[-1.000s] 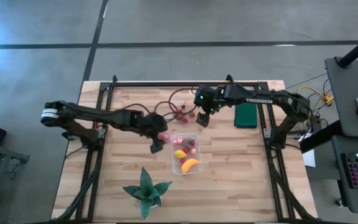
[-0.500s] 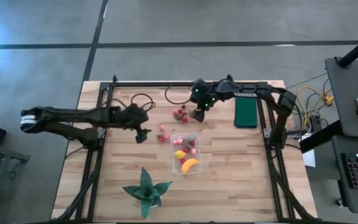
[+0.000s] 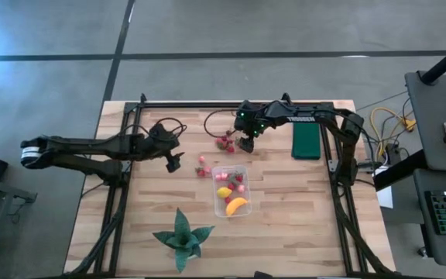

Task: Pick and placing Produce into tupperware
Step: Put the strawberry into the transparent bin

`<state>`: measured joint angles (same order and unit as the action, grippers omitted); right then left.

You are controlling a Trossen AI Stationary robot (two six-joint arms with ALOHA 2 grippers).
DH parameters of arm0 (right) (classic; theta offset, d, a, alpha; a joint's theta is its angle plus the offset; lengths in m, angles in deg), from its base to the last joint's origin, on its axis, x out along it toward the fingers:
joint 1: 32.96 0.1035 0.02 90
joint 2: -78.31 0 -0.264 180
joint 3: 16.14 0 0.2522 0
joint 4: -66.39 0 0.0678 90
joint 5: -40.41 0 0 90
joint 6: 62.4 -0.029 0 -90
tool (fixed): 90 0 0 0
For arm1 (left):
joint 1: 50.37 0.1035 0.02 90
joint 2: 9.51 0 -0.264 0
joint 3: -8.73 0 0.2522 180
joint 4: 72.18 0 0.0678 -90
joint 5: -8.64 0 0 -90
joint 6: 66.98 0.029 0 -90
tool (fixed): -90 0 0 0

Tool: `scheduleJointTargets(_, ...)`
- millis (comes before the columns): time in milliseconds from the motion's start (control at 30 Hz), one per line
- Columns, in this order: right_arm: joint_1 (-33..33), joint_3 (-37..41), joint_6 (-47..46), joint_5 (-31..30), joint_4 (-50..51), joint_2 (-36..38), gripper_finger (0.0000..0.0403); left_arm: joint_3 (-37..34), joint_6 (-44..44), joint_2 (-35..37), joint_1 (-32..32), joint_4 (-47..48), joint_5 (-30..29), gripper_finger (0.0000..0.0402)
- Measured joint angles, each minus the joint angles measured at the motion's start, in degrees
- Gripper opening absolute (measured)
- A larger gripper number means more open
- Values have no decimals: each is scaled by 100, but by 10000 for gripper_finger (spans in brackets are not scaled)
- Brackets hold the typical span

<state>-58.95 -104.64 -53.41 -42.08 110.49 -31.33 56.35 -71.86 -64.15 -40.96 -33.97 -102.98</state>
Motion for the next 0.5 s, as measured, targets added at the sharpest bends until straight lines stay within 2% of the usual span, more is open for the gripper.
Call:
scheduleJointTargets(167, 39, 2, 420, 30, 20, -183, 267, -68, -376, -63, 90, -7, -61, 295)
scheduleJointTargets(500, 111, 3, 596, -10, -290, -446, 263, -70, -342, -282, 261, -372, -141, 295)
